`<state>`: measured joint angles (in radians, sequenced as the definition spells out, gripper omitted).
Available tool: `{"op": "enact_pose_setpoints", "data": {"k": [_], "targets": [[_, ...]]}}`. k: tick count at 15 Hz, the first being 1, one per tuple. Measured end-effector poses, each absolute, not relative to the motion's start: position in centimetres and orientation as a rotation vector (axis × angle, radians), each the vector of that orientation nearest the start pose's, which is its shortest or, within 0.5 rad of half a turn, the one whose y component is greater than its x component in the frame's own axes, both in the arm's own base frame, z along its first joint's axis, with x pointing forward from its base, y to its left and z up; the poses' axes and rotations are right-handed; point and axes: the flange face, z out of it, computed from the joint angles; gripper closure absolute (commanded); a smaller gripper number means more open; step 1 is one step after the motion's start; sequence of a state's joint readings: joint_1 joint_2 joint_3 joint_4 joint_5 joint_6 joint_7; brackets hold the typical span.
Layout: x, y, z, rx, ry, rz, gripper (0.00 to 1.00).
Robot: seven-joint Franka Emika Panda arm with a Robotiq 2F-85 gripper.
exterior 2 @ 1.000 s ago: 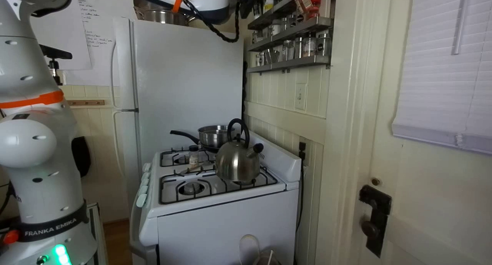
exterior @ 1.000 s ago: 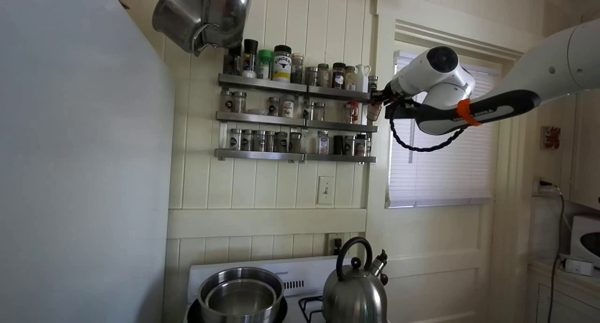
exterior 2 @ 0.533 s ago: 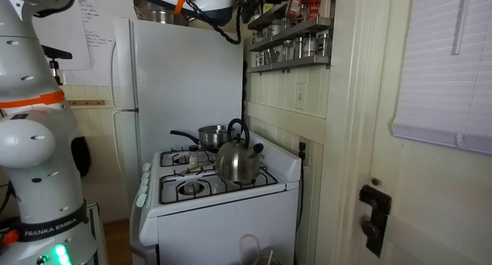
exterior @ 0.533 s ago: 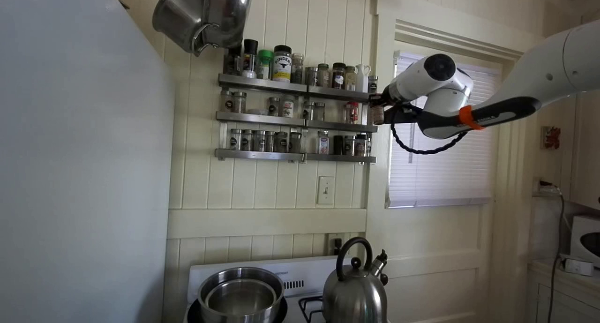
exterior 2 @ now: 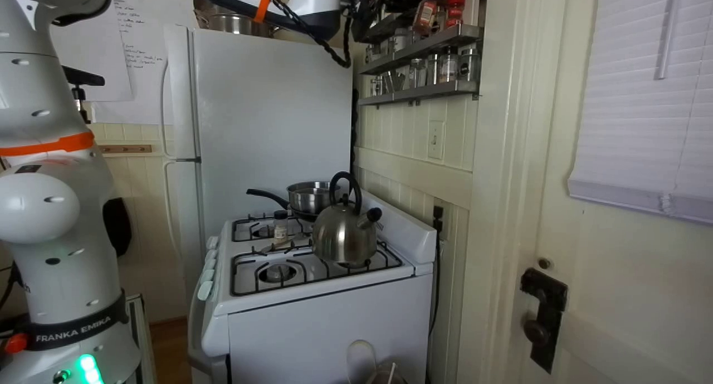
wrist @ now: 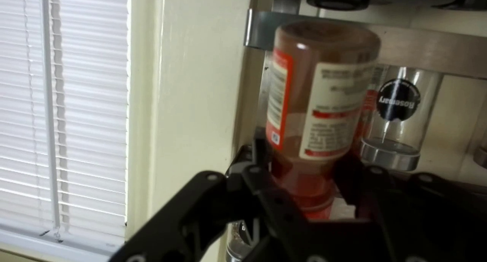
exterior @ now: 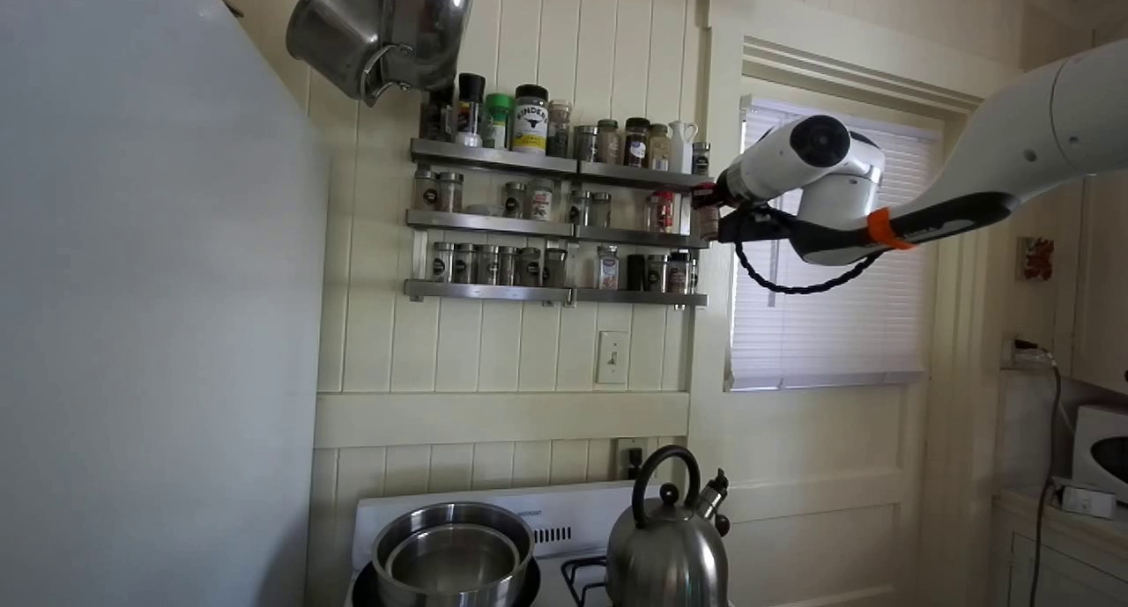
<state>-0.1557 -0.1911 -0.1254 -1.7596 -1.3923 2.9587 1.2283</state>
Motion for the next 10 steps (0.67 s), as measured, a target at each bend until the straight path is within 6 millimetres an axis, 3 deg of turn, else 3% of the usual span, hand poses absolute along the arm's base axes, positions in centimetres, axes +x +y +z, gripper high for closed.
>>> {"op": "enact_pose_setpoints", "data": {"k": [10], "targets": [[52.0,-11.4,75.4,-2.565,0.519,-2.397,0.79]]}}
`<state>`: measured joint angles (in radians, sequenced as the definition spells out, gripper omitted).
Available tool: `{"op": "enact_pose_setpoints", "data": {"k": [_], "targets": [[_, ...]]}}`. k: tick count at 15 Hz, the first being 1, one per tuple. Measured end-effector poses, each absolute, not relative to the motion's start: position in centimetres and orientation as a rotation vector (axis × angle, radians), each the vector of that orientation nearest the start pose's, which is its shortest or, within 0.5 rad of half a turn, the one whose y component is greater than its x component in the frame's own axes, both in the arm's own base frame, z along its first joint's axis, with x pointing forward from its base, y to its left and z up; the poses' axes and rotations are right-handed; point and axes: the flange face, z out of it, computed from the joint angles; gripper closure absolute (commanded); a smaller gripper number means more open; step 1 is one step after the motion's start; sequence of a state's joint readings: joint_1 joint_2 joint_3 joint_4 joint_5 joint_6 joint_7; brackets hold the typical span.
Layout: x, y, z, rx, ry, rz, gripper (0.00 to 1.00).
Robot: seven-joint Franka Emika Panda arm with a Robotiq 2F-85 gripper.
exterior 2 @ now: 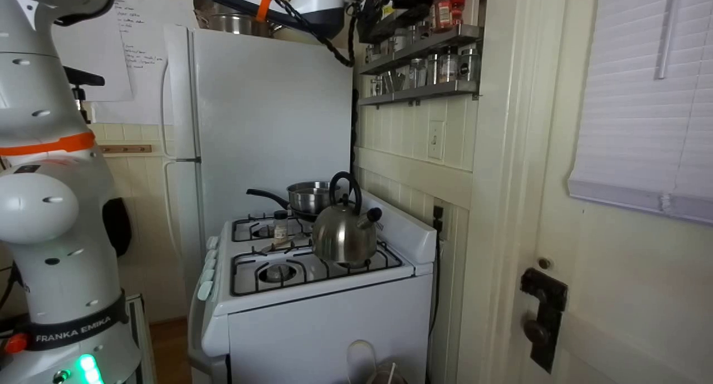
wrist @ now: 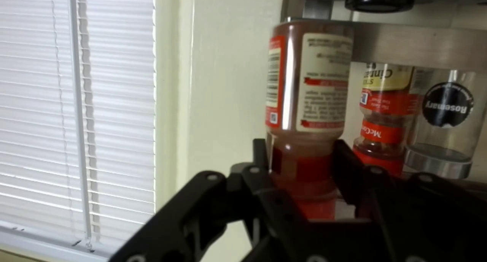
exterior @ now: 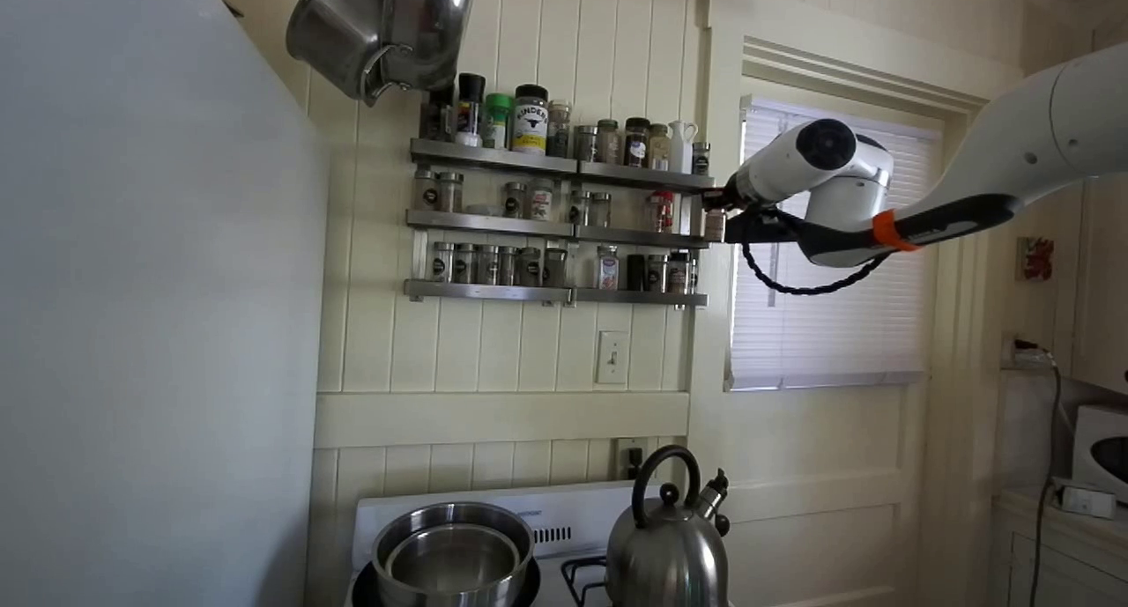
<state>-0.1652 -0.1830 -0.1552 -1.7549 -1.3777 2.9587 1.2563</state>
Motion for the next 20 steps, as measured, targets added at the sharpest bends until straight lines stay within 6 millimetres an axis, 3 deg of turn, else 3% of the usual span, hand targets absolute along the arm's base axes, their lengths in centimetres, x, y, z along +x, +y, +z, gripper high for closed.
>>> {"op": "enact_pose_setpoints", "data": {"k": [20], "targets": [[56.4,-13.0,77.3,-2.586,0.529,-2.247,0.79]]}}
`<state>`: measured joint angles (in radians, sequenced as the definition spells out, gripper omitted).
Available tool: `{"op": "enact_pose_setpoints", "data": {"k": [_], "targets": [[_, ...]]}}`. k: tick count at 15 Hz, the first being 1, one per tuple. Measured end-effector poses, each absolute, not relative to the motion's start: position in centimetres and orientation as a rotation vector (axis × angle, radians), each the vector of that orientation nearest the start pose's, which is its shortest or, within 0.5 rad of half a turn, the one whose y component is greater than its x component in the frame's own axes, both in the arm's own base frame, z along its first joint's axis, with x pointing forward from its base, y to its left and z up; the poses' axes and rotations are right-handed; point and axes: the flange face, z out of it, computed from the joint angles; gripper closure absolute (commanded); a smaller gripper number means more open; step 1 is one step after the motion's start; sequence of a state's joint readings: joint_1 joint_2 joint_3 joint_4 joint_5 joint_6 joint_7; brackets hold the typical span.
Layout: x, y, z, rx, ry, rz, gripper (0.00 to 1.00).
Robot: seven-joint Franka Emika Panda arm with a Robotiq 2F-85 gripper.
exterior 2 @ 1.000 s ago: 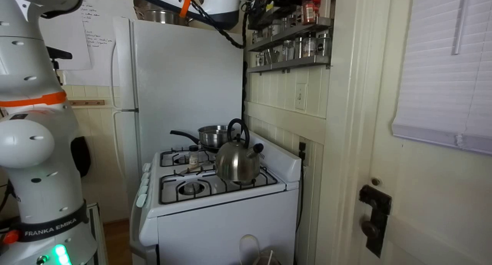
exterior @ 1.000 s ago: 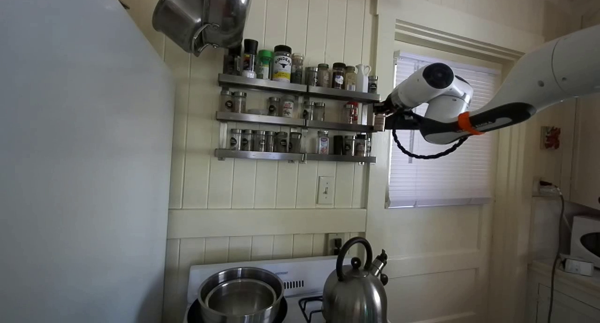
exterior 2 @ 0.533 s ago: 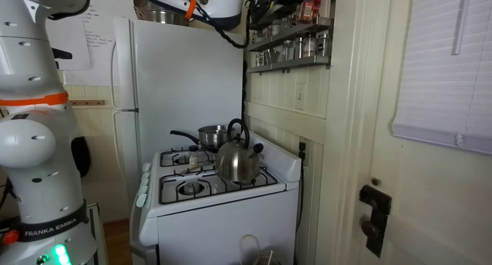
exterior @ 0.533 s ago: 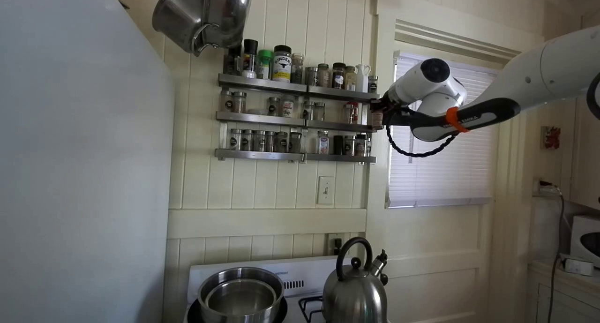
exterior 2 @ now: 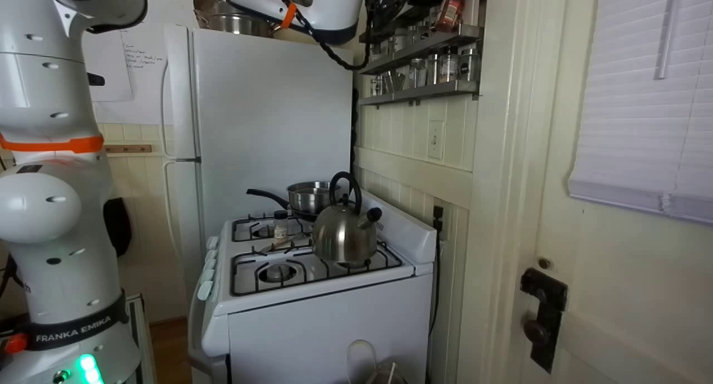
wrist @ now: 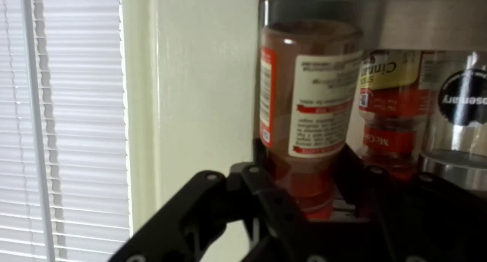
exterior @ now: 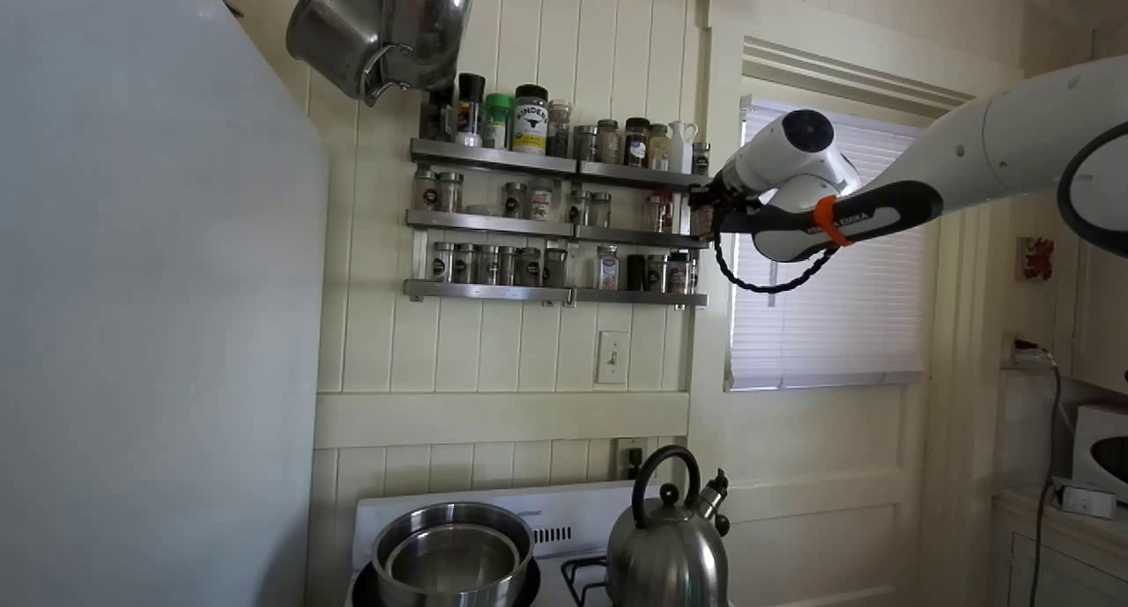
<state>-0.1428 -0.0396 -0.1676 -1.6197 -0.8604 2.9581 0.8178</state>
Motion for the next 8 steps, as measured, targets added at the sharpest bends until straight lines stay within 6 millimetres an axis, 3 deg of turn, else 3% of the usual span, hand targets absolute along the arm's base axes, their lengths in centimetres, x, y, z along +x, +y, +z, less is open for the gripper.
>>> {"op": "enact_pose_setpoints", "data": {"k": [8], "targets": [[58.3,-13.3,77.8,-2.577,0.526,-2.252,0.79]]}}
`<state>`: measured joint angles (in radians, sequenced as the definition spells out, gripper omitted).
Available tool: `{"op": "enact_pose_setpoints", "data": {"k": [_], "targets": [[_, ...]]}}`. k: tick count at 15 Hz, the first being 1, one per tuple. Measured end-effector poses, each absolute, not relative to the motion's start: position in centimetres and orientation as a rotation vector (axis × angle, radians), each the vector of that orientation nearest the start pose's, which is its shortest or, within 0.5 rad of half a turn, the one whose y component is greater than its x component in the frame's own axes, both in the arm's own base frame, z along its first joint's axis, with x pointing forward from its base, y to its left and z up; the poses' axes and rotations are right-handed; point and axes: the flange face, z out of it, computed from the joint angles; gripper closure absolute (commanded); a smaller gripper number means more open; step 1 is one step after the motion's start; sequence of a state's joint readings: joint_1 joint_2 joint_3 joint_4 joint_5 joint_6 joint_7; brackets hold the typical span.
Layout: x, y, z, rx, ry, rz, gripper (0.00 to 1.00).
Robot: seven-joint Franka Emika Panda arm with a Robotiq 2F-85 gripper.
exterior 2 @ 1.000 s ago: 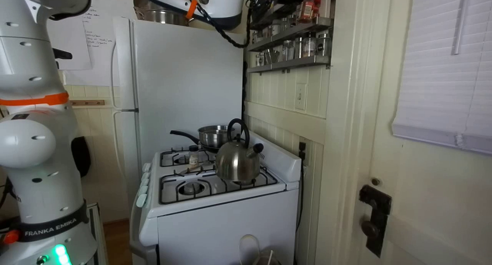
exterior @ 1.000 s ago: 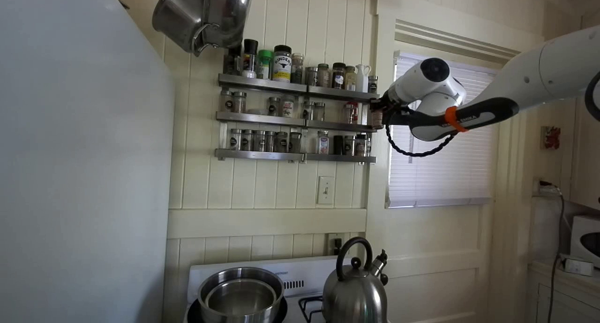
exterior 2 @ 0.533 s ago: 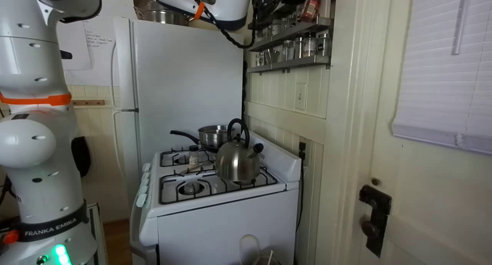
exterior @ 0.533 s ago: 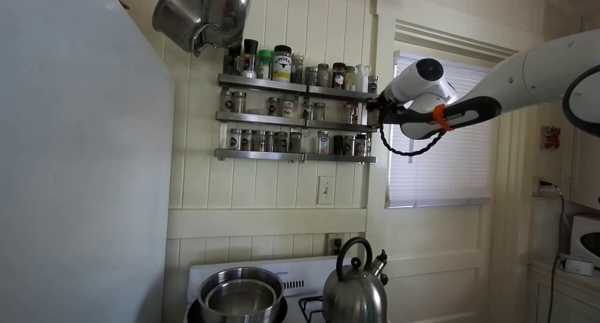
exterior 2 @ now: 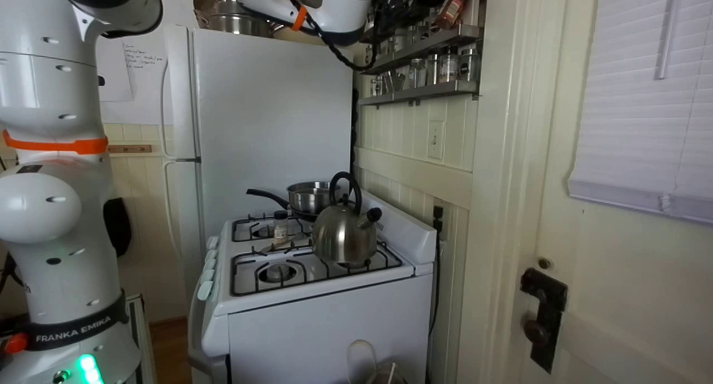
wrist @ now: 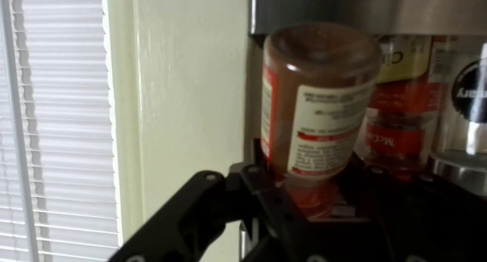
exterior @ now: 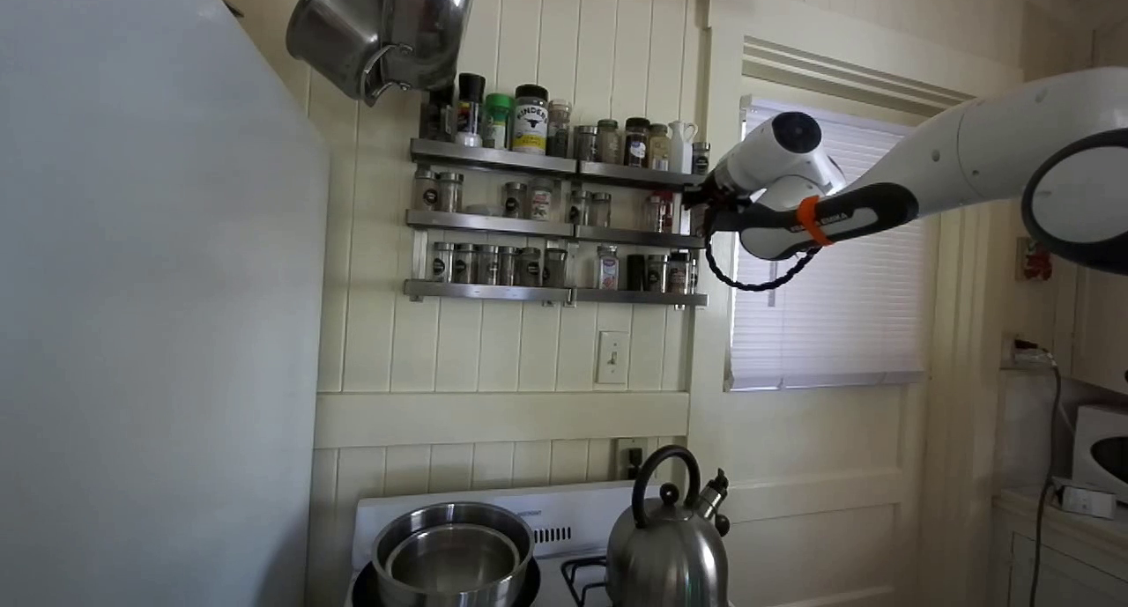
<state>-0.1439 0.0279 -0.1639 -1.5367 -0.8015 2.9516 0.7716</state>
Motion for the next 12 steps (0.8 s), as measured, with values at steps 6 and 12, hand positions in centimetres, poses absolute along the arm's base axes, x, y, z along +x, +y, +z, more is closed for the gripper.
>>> {"op": "enact_pose_setpoints", "data": {"k": [6,12], "targets": [[59.1,-13.5,77.7,-2.607,0.507,-2.255,0.79],[60.1,-13.7,77.7,-2.643,0.510,-2.252,0.79]]}}
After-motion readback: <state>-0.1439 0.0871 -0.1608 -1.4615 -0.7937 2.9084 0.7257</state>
